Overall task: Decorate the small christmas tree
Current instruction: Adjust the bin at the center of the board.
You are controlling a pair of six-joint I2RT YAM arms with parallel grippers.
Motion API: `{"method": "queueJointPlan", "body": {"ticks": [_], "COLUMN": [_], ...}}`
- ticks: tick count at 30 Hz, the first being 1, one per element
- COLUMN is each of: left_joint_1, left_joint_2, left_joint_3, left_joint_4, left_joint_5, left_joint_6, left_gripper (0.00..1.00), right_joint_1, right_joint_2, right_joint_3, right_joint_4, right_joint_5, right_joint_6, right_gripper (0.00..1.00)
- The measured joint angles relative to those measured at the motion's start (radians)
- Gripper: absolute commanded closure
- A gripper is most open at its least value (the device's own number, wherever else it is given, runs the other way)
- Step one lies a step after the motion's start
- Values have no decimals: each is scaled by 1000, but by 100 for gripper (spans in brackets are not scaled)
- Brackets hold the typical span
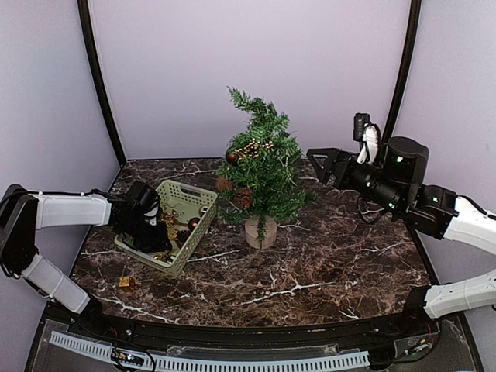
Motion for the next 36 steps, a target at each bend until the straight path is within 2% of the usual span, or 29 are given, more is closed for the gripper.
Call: {"method": "queueJointPlan", "body": {"ticks": [5,11,18,22,26,29,36], "left_joint_1": [0,0,0,0,0,0,0], "left_joint_2": [37,109,159,158,158,158,158], "left_joint_3": [28,80,138,155,245,282,203], "left_joint_4": [22,120,203,177,101,89,34], "left_joint_5": [-38,-101,-101,-95,-76,-50,17], "left_joint_6": [-12,-19,-15,8,46,66,92], "left_gripper": [76,78,78,78,78,73,68], "right_joint_1": [-10,-18,-21,-21,-24,-26,-26], "right_joint_2": [-31,-56,-72,-72,-64,-52,-49], "right_joint_3": [-16,-18,-18,-18,-18,-18,-17], "right_joint_4": [-6,-11,-21,-21,-19,-19,-16], "right_joint_5": [26,62,108,121,129,130,122], "right_joint_6": [15,31,47,59,61,63,56], "right_gripper": [12,12,12,12,12,12,12]}}
